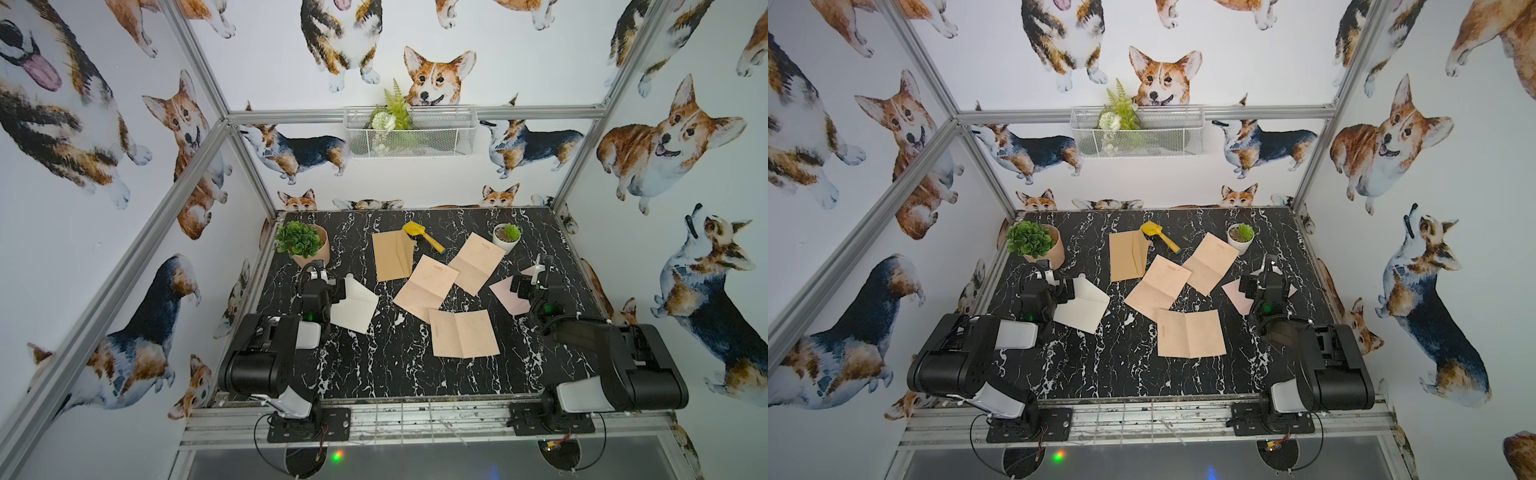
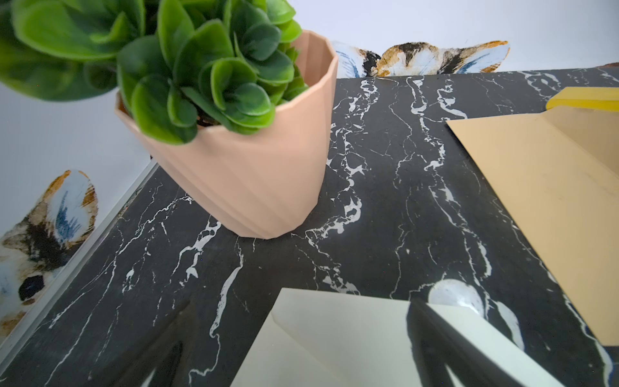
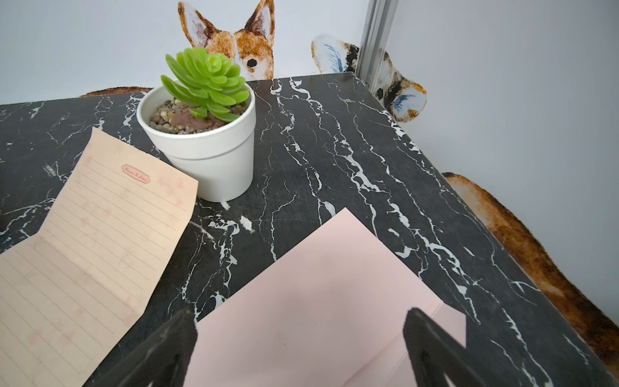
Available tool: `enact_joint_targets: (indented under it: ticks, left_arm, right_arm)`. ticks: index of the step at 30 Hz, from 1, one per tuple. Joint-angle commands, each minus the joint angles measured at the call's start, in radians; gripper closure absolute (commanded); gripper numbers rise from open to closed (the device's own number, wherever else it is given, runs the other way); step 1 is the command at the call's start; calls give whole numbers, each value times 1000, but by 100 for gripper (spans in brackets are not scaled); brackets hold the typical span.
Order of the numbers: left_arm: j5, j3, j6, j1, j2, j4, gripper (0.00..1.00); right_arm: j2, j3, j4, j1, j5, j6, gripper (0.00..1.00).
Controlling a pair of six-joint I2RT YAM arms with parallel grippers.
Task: Take the letter paper out of the envelope
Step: Reset both arms
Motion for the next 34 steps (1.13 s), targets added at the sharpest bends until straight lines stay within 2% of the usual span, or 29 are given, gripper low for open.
enact_joint_targets:
  ticks: [1, 32, 34]
  left_arm:
    - [2, 4, 9, 0, 0, 37, 0]
    - [2, 4, 9, 0, 1, 37, 0]
    - [37, 3, 31, -4, 1, 39, 0]
  right_arm:
    - [1, 7, 12, -2, 3, 7, 0]
    - [2, 5, 12, -3, 3, 7, 0]
    - [2, 5, 12, -2, 3, 7, 0]
